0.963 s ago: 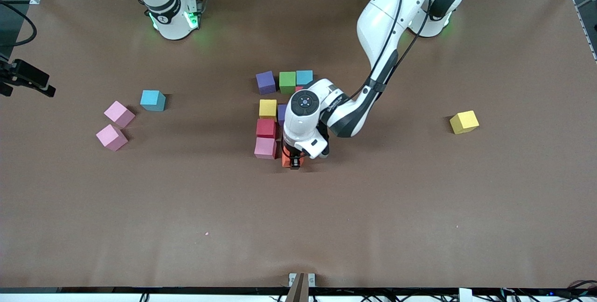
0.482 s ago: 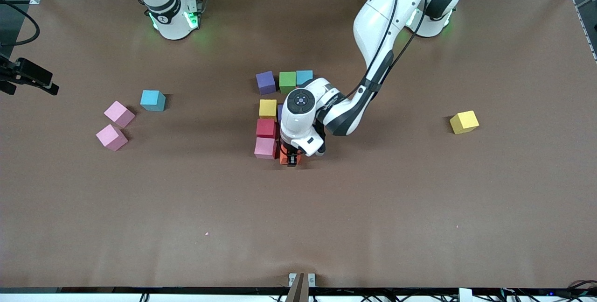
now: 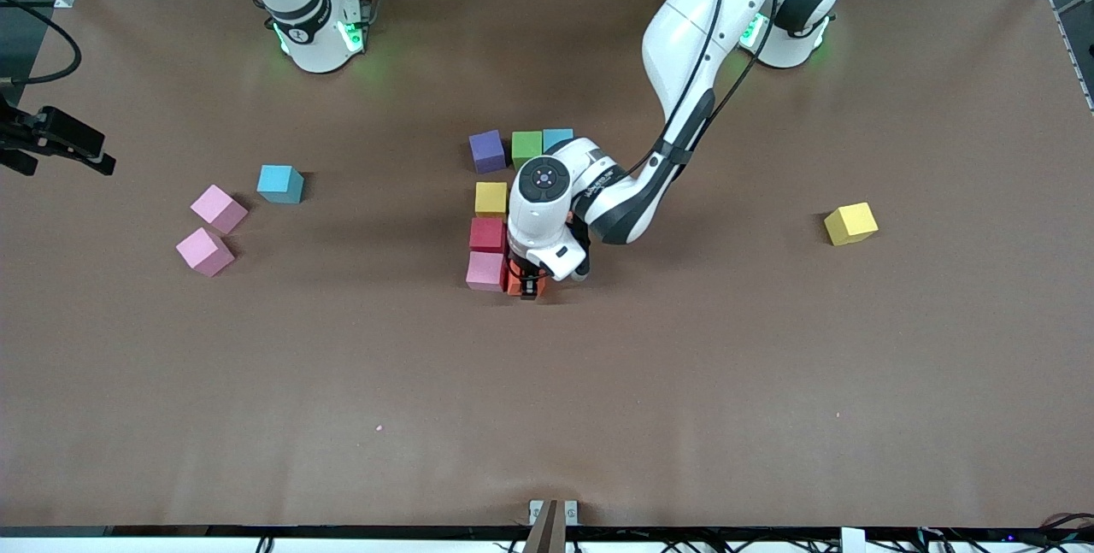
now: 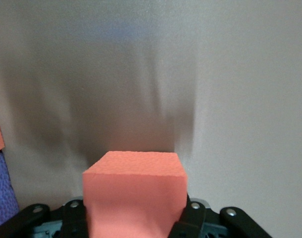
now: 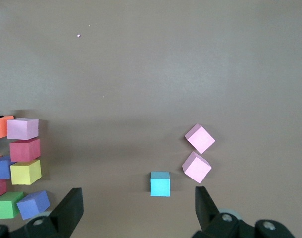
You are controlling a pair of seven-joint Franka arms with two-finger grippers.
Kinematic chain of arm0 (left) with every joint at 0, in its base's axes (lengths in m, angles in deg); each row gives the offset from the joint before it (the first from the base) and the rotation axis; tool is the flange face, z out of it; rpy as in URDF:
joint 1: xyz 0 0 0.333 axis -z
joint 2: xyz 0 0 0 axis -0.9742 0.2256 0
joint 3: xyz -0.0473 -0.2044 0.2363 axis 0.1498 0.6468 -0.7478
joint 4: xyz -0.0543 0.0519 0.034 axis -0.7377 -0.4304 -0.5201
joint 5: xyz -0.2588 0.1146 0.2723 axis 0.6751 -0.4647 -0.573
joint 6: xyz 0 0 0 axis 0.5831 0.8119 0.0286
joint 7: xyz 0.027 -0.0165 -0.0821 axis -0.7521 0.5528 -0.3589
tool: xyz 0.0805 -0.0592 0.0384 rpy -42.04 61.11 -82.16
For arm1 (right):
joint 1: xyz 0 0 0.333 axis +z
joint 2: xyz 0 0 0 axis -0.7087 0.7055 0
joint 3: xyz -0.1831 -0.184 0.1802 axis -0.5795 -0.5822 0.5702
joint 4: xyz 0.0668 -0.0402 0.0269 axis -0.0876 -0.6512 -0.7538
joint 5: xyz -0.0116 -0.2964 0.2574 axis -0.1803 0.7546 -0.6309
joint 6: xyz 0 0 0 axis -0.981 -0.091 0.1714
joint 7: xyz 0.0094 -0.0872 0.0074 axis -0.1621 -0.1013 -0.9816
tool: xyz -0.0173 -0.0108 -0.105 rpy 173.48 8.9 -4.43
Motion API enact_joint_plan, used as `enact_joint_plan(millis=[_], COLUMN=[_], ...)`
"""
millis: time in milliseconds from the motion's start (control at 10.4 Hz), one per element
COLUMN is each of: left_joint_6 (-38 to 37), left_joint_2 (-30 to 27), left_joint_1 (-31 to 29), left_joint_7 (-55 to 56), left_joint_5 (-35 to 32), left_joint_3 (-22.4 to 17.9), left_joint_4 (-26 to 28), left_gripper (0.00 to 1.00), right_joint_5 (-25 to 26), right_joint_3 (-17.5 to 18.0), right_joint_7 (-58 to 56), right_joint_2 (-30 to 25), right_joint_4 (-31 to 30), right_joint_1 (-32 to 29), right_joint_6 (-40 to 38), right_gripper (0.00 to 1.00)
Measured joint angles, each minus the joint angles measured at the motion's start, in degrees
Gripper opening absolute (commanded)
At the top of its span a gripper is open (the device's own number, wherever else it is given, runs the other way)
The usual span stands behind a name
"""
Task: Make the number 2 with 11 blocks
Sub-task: 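Lower the orange cube onto the shape with the left gripper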
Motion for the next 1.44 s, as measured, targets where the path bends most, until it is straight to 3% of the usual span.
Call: enact_joint_plan(millis=[963, 1059, 1156, 1252, 1445], left_joint_6=[0.0, 0.0, 0.0, 0.0, 0.3], left_joint_2=[0.3, 0.3, 0.4, 0.5, 1.9], left_joint_1=[0.3, 0.3, 0.4, 0.4, 0.7], left_joint_7=[0.3, 0.3, 0.3, 0.3, 0.3], left_joint_5=[0.0, 0.0, 0.0, 0.0, 0.0], left_joint_3=[-0.2, -0.3, -0.3, -0.3, -0.3], left_joint_4=[-0.2, -0.2, -0.3, -0.3, -0.3], left_gripper=[0.48, 0.52, 0.69, 0.97, 1.0], right_joint_5=[-0.2, -0.2, -0.2, -0.2, -0.2], right_joint_3=[0.1, 0.2, 0.2, 0.1, -0.4], right_joint_7=[0.0, 0.0, 0.0, 0.0, 0.0], right_joint_2=[0.4, 0.4, 0.7, 1.0, 1.8], right_joint_4=[-0.2, -0.2, -0.4, -0.8, -1.6], right_joint_1=[0.2, 0.3, 0.3, 0.3, -0.7], right_joint_6=[0.0, 0.0, -0.1, -0.1, 1.4], right_gripper=[1.0, 1.0, 1.0, 1.0, 1.0])
